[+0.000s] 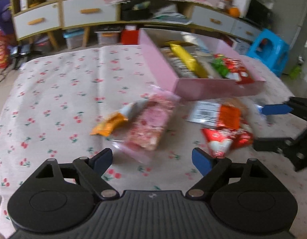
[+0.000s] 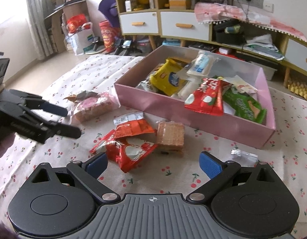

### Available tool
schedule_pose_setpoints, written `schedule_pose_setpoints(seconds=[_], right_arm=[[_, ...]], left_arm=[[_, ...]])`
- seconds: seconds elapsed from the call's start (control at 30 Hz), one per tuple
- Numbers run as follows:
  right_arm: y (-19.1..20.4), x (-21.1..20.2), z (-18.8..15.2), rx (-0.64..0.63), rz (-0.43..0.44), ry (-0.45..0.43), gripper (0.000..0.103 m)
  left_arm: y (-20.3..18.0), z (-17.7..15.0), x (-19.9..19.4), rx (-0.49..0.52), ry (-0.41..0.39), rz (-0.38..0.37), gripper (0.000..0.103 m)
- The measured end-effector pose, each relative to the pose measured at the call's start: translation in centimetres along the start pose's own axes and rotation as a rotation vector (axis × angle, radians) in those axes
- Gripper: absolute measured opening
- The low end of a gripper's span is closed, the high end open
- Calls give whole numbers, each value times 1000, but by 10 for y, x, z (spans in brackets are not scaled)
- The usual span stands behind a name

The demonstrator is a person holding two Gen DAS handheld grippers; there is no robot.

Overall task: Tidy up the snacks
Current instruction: 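Grasp the pink strawberry pack with the left tool while the right tool grasps the red snack bag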

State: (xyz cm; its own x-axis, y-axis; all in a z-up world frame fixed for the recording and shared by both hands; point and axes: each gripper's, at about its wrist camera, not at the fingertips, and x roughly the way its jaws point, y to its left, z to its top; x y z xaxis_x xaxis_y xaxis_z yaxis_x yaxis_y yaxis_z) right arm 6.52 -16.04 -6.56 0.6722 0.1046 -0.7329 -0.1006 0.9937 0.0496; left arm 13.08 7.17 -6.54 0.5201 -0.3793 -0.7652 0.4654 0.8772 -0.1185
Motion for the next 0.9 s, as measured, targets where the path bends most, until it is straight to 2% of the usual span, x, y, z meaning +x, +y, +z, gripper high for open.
schedule_pose_setpoints(seconds=[0.17,0.3,0.43,0.5,0.53,0.6,0.67,0.7,0.77,0.8,0.9], right_arm=[[14,9,1,-75,39,12,99],[22,15,3,-118,23,-3,99],[23,20,6,-96,-4,-20,94],[25,20,6,-107,-9,-33,87],[26,20,7,-114,-7,-39,81],[29,18,8,-131,10,-51,65],[31,16,10,-143,22,-53,40],[31,16,11,-144,32,-49,33],[34,13,11,-145,39,-42,26],[35,12,11,-151,44,-38,25],[39,8,9,-165,51,-10,21]], left_arm=[[-3,6,8,-7,-41,50,74],[-8,12,15,-14,-66,89,69],[-10,13,16,-2,-70,129,65],[-10,13,14,8,-67,134,63],[-10,13,14,16,-65,134,62],[-11,12,12,32,-58,133,58],[-12,12,11,46,-47,134,56],[-13,12,10,51,-39,131,53],[-16,12,9,61,-21,125,49],[-16,12,7,67,-12,113,38],[-19,9,2,78,24,102,38]])
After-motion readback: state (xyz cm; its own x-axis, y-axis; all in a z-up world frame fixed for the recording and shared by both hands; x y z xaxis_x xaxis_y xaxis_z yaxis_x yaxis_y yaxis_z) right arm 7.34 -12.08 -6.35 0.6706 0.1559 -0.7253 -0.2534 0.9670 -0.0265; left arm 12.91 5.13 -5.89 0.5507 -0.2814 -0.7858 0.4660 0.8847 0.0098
